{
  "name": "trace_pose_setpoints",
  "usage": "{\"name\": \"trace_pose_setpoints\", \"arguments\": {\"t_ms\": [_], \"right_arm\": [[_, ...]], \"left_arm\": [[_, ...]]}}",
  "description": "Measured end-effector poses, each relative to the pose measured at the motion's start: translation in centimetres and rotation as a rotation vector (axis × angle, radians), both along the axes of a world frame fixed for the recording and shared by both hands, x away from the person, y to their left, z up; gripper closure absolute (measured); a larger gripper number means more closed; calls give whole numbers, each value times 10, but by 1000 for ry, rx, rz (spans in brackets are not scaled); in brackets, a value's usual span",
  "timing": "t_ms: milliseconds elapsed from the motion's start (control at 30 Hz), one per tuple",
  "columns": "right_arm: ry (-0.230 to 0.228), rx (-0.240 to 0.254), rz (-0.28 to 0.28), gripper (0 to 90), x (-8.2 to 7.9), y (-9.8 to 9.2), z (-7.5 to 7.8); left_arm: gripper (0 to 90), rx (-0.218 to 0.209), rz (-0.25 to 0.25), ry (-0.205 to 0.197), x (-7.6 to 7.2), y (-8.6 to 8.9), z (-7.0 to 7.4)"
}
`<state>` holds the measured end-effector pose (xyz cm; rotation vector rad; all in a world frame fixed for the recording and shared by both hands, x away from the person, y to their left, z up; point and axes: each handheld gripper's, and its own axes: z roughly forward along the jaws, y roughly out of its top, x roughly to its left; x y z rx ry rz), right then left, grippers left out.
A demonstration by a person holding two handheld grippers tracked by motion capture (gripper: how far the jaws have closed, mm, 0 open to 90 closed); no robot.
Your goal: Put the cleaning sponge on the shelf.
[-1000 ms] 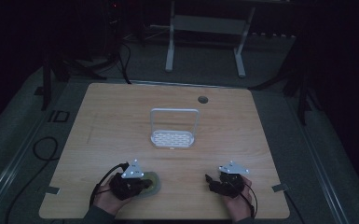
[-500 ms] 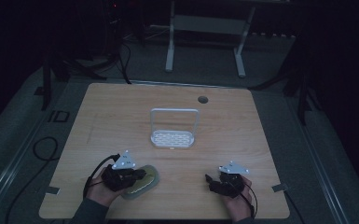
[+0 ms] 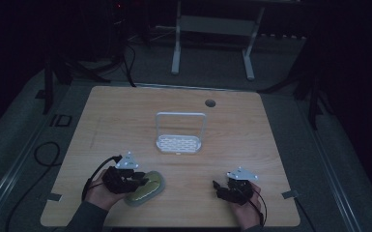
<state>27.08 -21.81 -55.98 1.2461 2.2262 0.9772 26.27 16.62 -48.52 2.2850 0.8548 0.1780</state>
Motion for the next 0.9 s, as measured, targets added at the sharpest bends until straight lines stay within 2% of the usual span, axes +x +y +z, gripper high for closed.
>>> {"name": "trace_pose_setpoints", "arguments": {"t_ms": [167, 467, 767, 900], "right_arm": [[0, 0, 0, 298, 0, 0, 0], [0, 0, -1, 298, 0, 0, 0], [0, 0, -1, 298, 0, 0, 0], [0, 1, -1, 298, 0, 0, 0]], "left_arm": [[670, 22, -4, 35, 4, -2, 1], [638, 70, -11, 57, 9, -5, 5], [591, 149, -39, 94, 15, -11, 7], [583, 161, -36, 107, 17, -13, 7]]}}
